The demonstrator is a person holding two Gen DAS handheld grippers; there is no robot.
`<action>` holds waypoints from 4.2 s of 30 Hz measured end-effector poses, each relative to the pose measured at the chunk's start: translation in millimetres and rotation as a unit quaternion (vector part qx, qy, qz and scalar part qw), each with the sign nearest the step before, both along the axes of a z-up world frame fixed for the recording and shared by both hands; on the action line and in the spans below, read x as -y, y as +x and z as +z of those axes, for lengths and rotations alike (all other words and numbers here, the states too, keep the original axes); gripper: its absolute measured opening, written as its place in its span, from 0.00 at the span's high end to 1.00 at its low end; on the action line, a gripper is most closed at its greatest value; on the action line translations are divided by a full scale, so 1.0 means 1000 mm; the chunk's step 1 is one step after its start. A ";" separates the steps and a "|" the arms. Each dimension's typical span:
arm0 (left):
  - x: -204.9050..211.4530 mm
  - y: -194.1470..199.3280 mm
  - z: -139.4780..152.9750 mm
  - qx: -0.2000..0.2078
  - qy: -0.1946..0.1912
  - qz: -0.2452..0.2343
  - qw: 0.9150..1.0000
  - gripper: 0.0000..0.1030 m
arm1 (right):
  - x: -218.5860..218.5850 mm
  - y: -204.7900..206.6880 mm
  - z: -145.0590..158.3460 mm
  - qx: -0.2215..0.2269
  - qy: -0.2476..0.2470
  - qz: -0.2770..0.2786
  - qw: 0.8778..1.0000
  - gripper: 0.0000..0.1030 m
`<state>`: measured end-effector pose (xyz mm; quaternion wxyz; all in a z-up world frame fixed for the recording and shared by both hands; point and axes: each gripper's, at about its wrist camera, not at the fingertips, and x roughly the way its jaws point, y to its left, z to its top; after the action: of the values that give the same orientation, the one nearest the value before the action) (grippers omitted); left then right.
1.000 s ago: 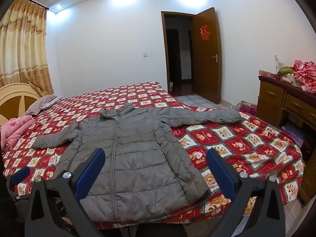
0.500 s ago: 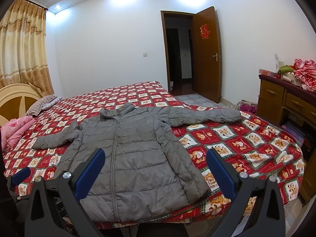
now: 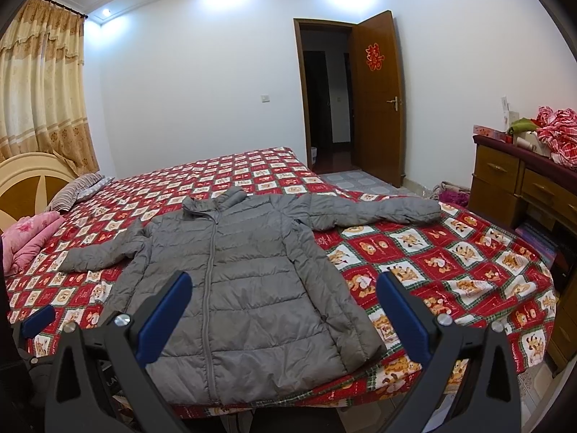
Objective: Fold large clothes
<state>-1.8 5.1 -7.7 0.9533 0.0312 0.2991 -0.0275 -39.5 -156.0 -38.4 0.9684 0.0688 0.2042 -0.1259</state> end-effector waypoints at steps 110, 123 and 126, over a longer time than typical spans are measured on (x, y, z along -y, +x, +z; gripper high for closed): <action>-0.113 0.348 -0.160 -0.102 -0.128 0.073 0.984 0.01 | 0.339 0.282 -0.012 -0.045 0.131 -0.168 0.976 0.93; -0.122 0.346 -0.161 -0.090 -0.165 0.066 0.980 0.01 | 0.031 0.373 -0.005 -0.093 0.044 0.151 0.983 0.93; -0.123 0.345 -0.160 -0.086 -0.175 0.064 0.979 0.01 | -0.025 0.388 -0.044 -0.127 0.057 0.205 0.969 0.93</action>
<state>343.2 128.1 -168.2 0.9144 -0.1581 0.3720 -0.0214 348.2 -130.8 -82.9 0.9343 0.0637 0.3418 0.0793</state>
